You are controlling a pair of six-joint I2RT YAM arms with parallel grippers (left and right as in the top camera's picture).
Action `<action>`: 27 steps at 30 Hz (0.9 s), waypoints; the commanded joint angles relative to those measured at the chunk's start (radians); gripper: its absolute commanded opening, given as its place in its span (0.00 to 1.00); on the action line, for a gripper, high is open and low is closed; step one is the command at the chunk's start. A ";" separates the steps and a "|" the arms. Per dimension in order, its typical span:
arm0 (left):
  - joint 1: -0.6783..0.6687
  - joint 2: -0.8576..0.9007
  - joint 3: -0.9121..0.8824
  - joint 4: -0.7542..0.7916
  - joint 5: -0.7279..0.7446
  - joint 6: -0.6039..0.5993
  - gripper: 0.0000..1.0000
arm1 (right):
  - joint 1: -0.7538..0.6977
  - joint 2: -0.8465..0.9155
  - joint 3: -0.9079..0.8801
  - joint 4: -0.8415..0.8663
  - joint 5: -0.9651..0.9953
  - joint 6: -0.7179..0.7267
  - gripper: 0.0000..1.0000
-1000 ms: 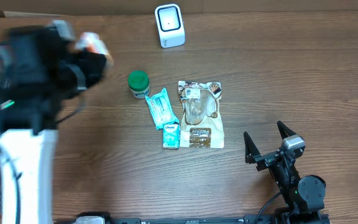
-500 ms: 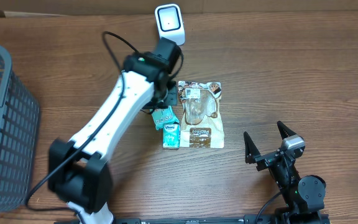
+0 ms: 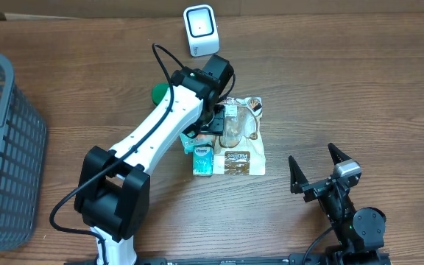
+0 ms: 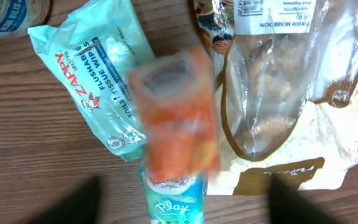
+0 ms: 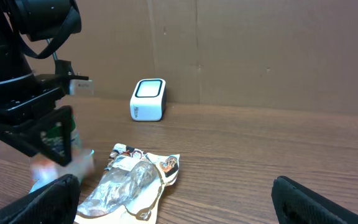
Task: Scan the item barcode
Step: 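Carry the Kleenex pack out and drop it onto the mushroom bag, then withdraw the left gripper to the left side above the basket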
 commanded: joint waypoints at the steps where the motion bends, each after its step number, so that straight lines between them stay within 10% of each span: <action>1: 0.009 0.000 0.012 -0.006 0.007 0.063 0.90 | -0.004 -0.010 -0.010 0.005 0.000 0.003 1.00; 13: 0.131 -0.142 0.438 -0.328 -0.022 0.154 1.00 | -0.004 -0.010 -0.010 0.005 0.000 0.003 1.00; 23: 0.556 -0.307 0.681 -0.560 0.020 0.532 1.00 | -0.004 -0.010 -0.010 0.005 0.000 0.003 1.00; 27: 0.669 -0.312 0.681 -0.558 0.007 0.609 0.72 | -0.004 -0.010 -0.010 0.005 0.000 0.003 1.00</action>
